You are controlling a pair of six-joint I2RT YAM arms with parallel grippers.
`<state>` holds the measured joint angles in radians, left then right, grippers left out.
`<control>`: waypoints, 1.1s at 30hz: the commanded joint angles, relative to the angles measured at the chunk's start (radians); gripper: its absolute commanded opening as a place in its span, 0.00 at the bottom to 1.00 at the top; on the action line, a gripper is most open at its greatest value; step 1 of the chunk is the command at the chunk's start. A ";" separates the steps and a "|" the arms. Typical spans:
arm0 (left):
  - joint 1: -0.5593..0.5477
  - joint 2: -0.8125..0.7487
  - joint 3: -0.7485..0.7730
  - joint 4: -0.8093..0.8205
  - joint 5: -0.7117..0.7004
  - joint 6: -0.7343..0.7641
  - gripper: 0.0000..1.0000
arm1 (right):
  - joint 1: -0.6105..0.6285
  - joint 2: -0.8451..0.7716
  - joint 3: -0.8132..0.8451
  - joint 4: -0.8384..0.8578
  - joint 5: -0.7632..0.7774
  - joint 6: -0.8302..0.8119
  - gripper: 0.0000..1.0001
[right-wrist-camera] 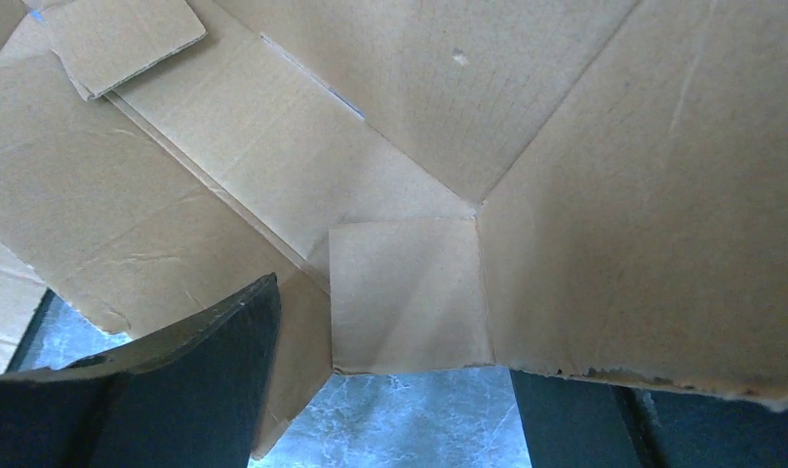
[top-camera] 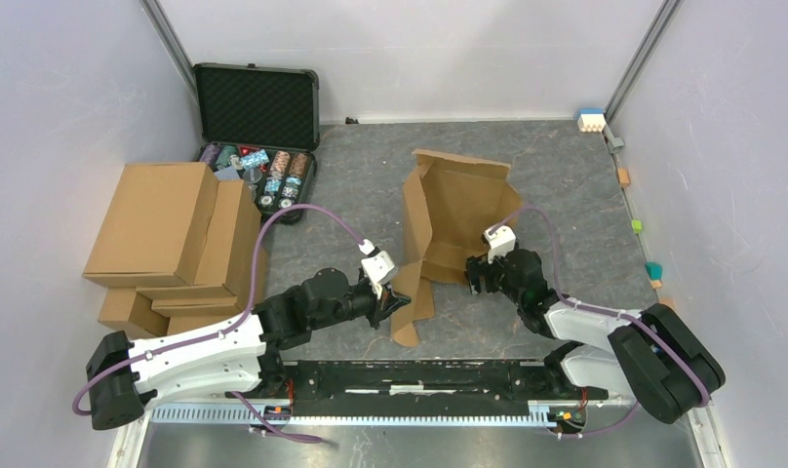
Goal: Fold the paper box
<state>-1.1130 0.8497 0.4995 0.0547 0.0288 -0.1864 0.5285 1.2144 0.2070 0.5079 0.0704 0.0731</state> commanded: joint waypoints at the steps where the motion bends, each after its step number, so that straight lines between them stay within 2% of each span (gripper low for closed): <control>1: -0.006 0.002 0.011 -0.010 0.030 -0.061 0.02 | 0.013 -0.036 -0.011 0.073 -0.067 0.118 0.84; 11: -0.006 0.023 0.028 -0.019 0.027 -0.059 0.02 | 0.012 -0.036 0.010 0.105 -0.118 0.219 0.78; 13: -0.007 0.022 0.030 -0.023 0.024 -0.061 0.02 | 0.013 -0.033 0.009 0.098 -0.121 0.201 0.83; 15: -0.007 0.017 0.030 -0.024 0.023 -0.059 0.02 | 0.013 -0.038 -0.007 0.104 -0.128 0.174 0.97; 16: -0.006 0.017 0.030 -0.024 0.023 -0.061 0.02 | 0.013 -0.046 -0.025 0.124 -0.134 0.167 0.98; 23: -0.006 0.020 0.030 -0.025 0.030 -0.061 0.02 | 0.013 -0.071 -0.040 0.166 -0.208 0.095 0.98; 27: -0.006 0.019 0.031 -0.026 0.037 -0.062 0.02 | 0.011 -0.062 -0.050 0.210 -0.258 0.120 0.98; 33: -0.006 0.018 0.029 -0.025 0.038 -0.067 0.02 | 0.008 -0.046 -0.030 0.186 -0.248 0.106 0.98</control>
<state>-1.1133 0.8593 0.5049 0.0544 0.0357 -0.1871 0.5323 1.1606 0.1562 0.6498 -0.1398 0.1898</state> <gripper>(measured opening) 0.044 0.979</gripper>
